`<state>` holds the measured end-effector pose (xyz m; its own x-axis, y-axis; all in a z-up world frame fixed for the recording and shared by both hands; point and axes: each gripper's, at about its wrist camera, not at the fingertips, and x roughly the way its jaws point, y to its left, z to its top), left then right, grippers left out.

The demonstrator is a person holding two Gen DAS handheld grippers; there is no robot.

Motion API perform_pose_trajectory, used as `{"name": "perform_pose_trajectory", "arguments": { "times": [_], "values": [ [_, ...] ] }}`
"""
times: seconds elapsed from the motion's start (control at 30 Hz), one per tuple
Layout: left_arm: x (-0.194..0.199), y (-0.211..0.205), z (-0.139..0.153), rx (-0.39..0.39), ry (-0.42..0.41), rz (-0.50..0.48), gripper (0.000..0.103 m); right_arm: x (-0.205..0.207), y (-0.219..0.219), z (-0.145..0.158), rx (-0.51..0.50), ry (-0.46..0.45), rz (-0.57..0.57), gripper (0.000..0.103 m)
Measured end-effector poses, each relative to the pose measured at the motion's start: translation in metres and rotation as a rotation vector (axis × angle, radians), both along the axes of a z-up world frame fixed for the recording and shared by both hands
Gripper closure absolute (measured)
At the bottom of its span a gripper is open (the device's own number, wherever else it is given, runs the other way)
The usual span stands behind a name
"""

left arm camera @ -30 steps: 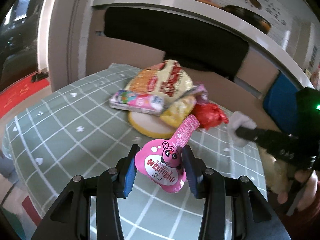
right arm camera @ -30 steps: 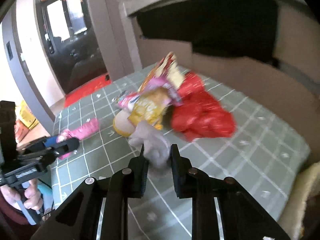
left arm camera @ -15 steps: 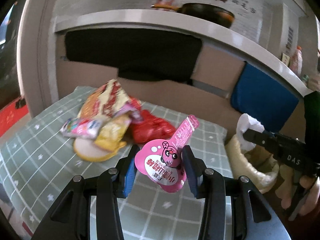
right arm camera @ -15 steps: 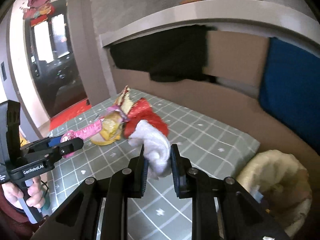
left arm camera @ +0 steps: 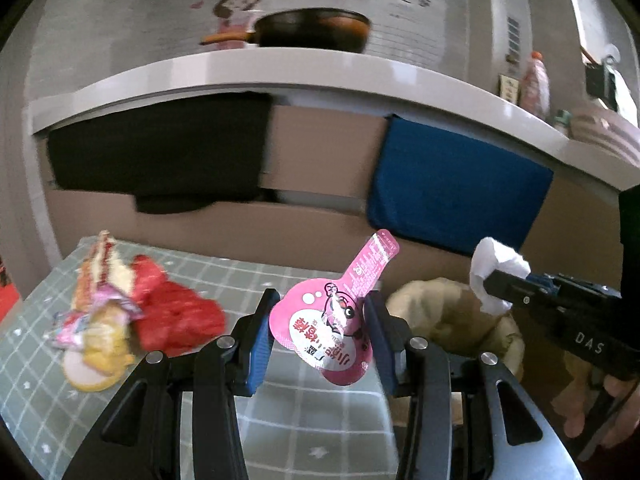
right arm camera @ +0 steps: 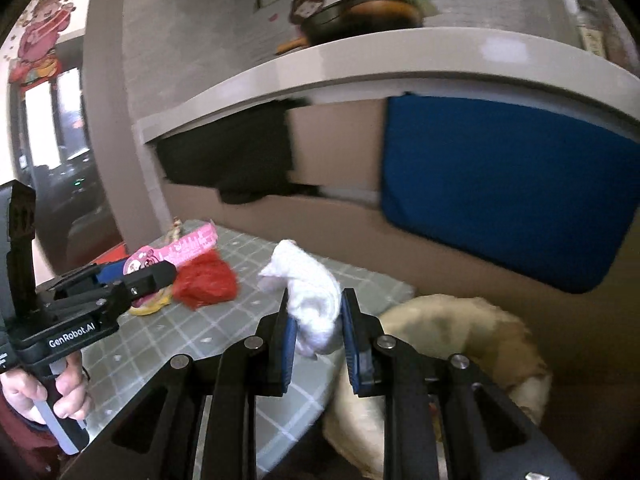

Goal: Collect trash
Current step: 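Carry both items over the bin and open both tools to drop them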

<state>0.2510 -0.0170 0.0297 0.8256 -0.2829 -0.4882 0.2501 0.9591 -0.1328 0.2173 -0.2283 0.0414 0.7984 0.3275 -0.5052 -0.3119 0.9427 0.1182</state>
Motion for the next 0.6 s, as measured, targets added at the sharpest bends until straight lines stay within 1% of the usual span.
{"name": "perform_pose_trajectory", "arguments": {
  "times": [0.13, 0.3, 0.5, 0.6],
  "values": [
    [0.009, -0.028, -0.005, 0.001, 0.015, -0.044, 0.059, 0.0, -0.025, -0.003, 0.005, 0.004, -0.048, 0.083],
    [0.021, -0.06, -0.013, 0.008, 0.032, -0.089, 0.059, 0.004, -0.05, -0.014, 0.001, 0.019, -0.108, 0.083],
    [0.032, -0.087, -0.024, 0.02, 0.058, -0.14, 0.059, 0.009, -0.071, -0.027, 0.015, 0.039, -0.154, 0.083],
    [0.036, -0.093, -0.03, 0.012, 0.072, -0.159, 0.059, 0.01, -0.081, -0.031, 0.034, 0.045, -0.177, 0.083]
  ]
}}
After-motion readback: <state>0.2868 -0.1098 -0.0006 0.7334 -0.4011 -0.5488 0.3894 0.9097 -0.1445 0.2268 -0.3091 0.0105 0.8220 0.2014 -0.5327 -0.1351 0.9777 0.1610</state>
